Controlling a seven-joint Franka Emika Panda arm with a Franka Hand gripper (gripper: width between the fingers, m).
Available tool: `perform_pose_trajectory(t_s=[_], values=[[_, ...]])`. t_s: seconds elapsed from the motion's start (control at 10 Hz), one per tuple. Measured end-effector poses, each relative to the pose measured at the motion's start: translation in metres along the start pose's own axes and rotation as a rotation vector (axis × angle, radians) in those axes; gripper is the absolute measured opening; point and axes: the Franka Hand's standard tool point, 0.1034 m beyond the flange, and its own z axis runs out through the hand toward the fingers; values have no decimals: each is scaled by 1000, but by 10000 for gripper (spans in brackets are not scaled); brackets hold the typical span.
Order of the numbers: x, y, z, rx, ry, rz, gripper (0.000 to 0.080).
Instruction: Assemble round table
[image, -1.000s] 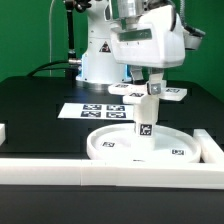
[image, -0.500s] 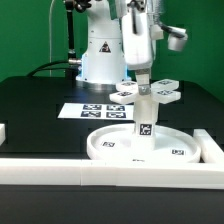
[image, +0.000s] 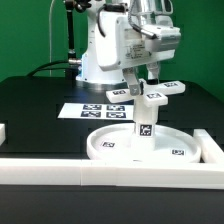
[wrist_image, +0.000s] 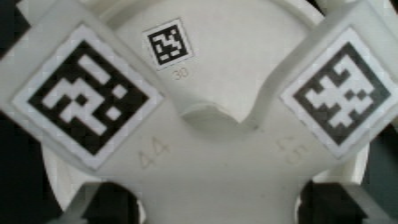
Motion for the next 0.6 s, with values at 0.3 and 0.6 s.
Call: perform_pose_trajectory(t_s=[0.3, 0.6], values=[[-5, -2, -5, -43, -6, -135, 639], [-15, -7, -25, -27, -38, -183, 647]])
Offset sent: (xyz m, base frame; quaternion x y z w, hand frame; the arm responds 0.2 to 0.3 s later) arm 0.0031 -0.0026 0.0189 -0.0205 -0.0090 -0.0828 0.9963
